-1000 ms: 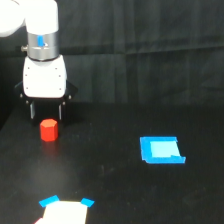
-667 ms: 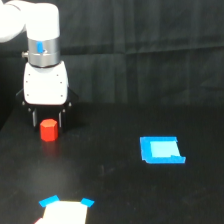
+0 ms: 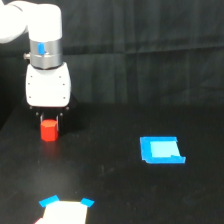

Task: Pick up the red object from the table

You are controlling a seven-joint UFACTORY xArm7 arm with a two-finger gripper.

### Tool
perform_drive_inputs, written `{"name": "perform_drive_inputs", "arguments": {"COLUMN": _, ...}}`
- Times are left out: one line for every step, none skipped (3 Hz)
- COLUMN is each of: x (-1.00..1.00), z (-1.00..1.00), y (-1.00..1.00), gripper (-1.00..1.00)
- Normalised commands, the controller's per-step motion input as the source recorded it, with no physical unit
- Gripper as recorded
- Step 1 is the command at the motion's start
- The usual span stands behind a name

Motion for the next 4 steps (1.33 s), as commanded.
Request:
{"name": "perform_drive_inputs", "arguments": {"x": 0.45, "z": 1.00, "y": -0.12, "gripper": -1.00}}
{"name": "perform_drive_inputs", "arguments": {"x": 0.26, "z": 1.00, "y": -0.43, "gripper": -0.80}}
{"name": "perform_drive_inputs", "arguments": {"x": 0.13, "z": 1.00, "y": -0.09, "gripper": -0.78}}
{"name": "perform_drive_inputs", "arguments": {"x": 0.30, "z": 0.94, "y": -0.30, "gripper": -0.75}}
